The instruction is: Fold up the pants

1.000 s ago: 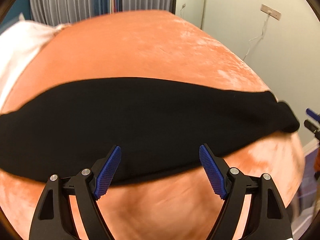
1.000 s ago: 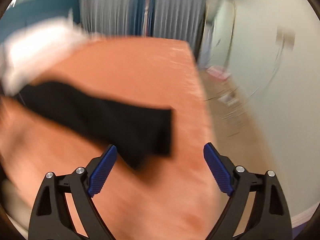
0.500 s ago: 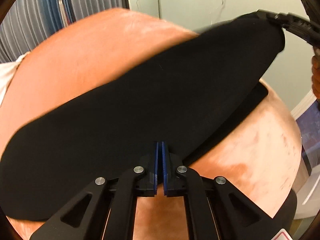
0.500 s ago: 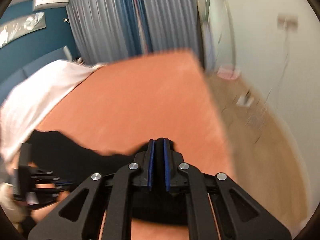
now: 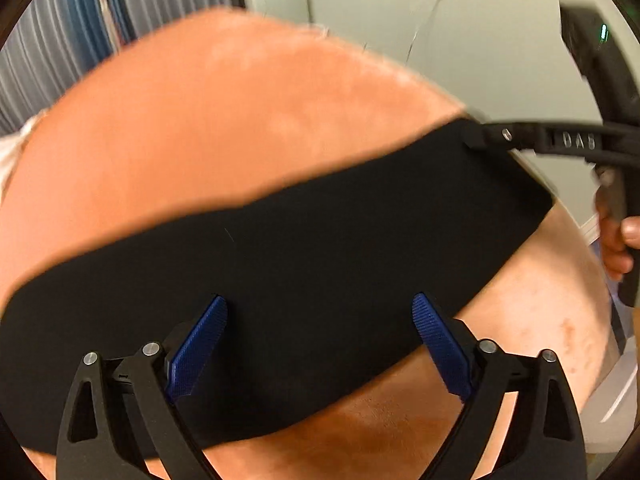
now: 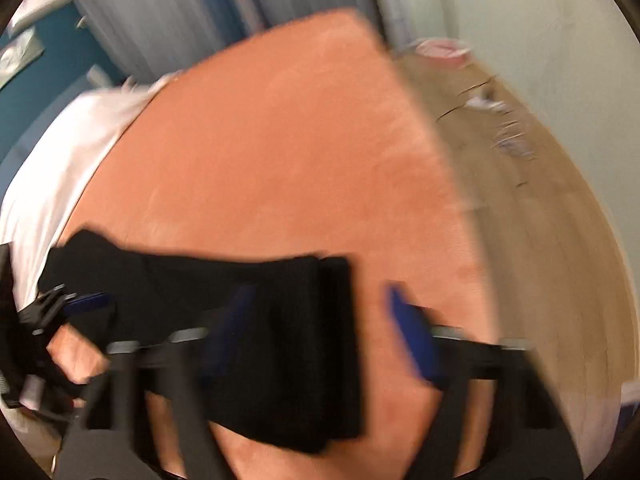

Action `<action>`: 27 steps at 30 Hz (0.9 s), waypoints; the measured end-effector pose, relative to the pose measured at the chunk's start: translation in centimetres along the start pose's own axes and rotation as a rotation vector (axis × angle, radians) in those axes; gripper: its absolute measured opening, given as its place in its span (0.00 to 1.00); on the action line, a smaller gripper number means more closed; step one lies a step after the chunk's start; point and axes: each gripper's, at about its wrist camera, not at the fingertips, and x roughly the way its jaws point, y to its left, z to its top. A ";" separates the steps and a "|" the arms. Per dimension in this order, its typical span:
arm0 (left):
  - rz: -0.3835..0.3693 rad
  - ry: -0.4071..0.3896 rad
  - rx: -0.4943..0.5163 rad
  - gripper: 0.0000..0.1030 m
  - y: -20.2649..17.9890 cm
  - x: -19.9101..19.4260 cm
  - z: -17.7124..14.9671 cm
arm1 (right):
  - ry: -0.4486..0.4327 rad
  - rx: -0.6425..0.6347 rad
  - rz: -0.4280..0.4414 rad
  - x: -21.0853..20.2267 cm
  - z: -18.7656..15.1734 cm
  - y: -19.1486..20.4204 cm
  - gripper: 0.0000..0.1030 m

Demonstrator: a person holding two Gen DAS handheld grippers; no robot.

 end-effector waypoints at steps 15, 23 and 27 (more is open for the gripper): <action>-0.133 -0.221 -0.174 0.90 6.1 -6.8 -5.5 | -0.307 0.049 -0.172 -6.9 -3.0 -2.4 0.40; 0.008 -0.057 -0.440 0.81 18.0 -2.0 -6.9 | -0.140 0.026 -0.081 -2.7 -4.9 -2.8 0.21; -0.046 -0.200 -0.502 0.84 21.4 -8.4 -10.4 | -0.194 0.101 -0.085 -6.4 -4.4 -2.8 0.26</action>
